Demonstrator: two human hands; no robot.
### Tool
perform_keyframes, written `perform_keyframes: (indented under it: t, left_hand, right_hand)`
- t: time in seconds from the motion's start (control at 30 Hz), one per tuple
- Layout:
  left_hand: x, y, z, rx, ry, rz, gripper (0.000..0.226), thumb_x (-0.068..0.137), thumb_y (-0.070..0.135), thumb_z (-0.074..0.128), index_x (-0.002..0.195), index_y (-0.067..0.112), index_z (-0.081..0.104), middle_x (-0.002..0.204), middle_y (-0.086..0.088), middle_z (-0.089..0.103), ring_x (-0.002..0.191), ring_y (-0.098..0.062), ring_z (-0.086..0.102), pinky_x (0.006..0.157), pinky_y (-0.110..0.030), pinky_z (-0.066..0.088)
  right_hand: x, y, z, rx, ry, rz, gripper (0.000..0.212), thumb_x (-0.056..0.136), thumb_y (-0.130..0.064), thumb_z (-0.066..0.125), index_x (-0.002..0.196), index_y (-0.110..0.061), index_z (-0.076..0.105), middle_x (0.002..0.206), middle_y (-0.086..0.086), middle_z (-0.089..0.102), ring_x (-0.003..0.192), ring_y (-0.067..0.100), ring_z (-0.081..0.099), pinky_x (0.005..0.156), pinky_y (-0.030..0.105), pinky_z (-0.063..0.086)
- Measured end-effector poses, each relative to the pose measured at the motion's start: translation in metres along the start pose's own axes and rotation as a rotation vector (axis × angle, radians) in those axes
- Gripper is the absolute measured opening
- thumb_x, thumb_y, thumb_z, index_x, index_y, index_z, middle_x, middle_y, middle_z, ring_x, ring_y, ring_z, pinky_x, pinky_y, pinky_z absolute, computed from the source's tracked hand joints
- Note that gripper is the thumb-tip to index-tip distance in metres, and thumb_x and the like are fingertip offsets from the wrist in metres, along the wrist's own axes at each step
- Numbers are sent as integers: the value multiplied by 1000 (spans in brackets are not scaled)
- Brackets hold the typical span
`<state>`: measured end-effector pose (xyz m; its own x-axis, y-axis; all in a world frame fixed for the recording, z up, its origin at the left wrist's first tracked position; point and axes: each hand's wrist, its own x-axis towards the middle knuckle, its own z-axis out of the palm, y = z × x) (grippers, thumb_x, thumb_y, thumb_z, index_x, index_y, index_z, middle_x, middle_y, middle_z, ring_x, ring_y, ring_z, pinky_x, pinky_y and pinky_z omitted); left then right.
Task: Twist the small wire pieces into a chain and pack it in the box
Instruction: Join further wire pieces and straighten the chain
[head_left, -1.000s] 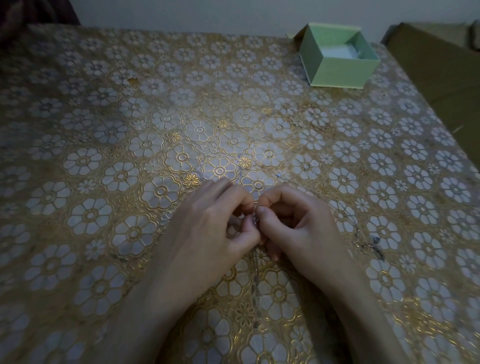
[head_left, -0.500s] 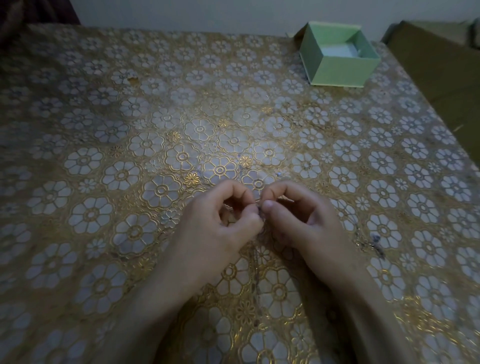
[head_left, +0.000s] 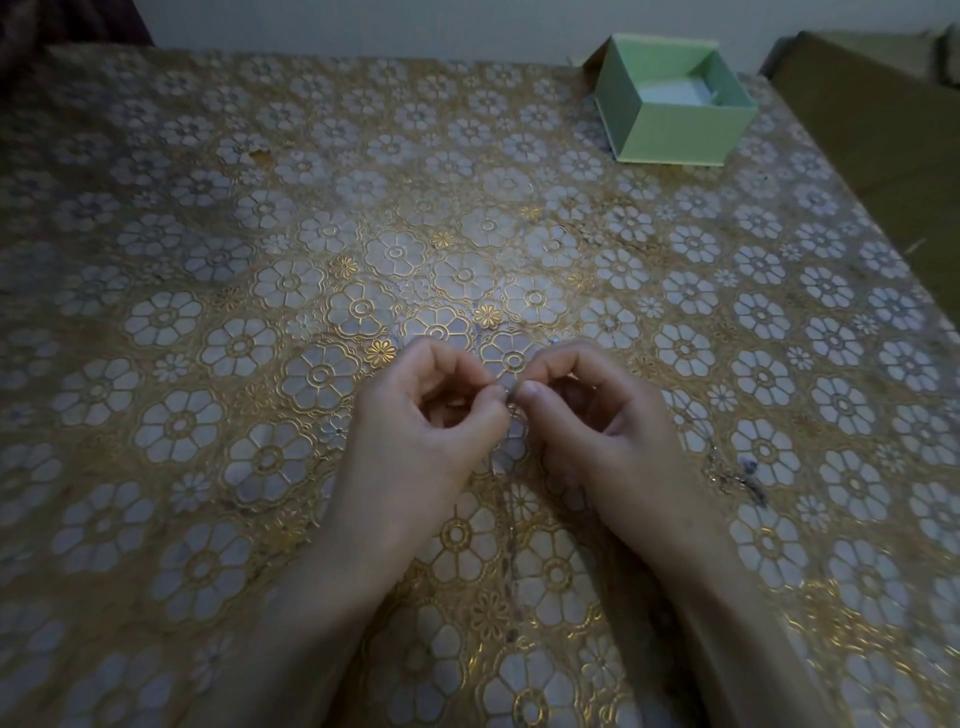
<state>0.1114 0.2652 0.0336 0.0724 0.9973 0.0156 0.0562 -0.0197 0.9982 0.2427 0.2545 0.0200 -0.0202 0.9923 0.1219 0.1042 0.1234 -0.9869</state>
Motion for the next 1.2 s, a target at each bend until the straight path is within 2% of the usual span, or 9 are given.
perform_keyframes:
  t: [0.17, 0.37, 0.47, 0.67, 0.77, 0.87, 0.97, 1.07, 1.2]
  left_hand:
    - [0, -5, -4, 350, -74, 218, 13, 73, 16, 60, 79, 27, 58, 70, 11, 61, 63, 0, 56, 59, -13, 43]
    - [3, -9, -10, 651, -76, 417, 18, 75, 22, 50, 88, 16, 62, 76, 21, 43, 71, 17, 42, 69, 3, 29]
    - [4, -12, -11, 642, -46, 399, 16, 74, 24, 51, 81, 15, 62, 74, 17, 49, 67, 13, 44, 66, 0, 31]
    - [3, -4, -9, 313, -53, 96, 9, 72, 27, 55, 70, 20, 61, 54, 10, 51, 46, -3, 40, 44, -11, 31]
    - [4, -1, -9, 240, -95, 61, 11, 73, 28, 52, 67, 22, 59, 54, 11, 49, 47, -2, 40, 43, -11, 30]
    - [4, -1, -11, 219, -179, 73, 12, 75, 32, 54, 69, 23, 59, 56, 13, 51, 50, -4, 41, 45, -14, 31]
    - [3, -2, -13, 308, -237, 163, 14, 75, 38, 55, 73, 25, 59, 60, 19, 54, 48, -2, 42, 46, -8, 30]
    - [5, -6, -16, 404, -196, 280, 16, 75, 35, 52, 74, 21, 59, 68, 10, 55, 59, 2, 49, 56, -5, 33]
    - [7, -10, -19, 509, -100, 375, 14, 74, 27, 54, 74, 14, 58, 72, 8, 54, 67, 0, 50, 62, -5, 34]
  right_hand:
    - [-1, -1, -1, -4, -2, 32, 8, 77, -30, 61, 70, -27, 59, 77, -5, 55, 51, 3, 48, 47, 10, 35]
    - [-1, -1, 3, -23, -27, 40, 9, 82, -20, 55, 73, -21, 57, 88, -4, 55, 59, 2, 53, 52, 13, 41]
    - [-1, 1, 2, -1, -6, 17, 8, 82, -18, 57, 74, -19, 59, 90, -2, 55, 64, 12, 57, 54, 23, 47]
    - [0, 2, 3, -122, 12, -35, 7, 80, -37, 55, 77, -31, 57, 83, -14, 55, 70, 4, 53, 59, 24, 44]
    - [0, 0, 3, -136, -11, -40, 6, 82, -31, 58, 78, -27, 57, 78, -13, 54, 68, 4, 53, 63, 22, 44]
    - [-1, -5, 3, 12, -31, 0, 9, 84, -16, 54, 76, -18, 56, 71, -10, 55, 62, -1, 52, 59, 12, 43]
    - [-3, -6, -1, 120, -36, 44, 8, 83, -16, 53, 76, -15, 56, 71, -4, 56, 68, 7, 53, 63, 19, 44]
    - [-3, -4, -2, 107, -42, 54, 8, 83, -23, 58, 76, -18, 57, 73, 3, 54, 69, 15, 49, 63, 28, 41]
    - [-3, -5, 0, 48, -44, 34, 8, 82, -25, 58, 74, -23, 57, 71, -3, 53, 65, 11, 47, 60, 23, 39]
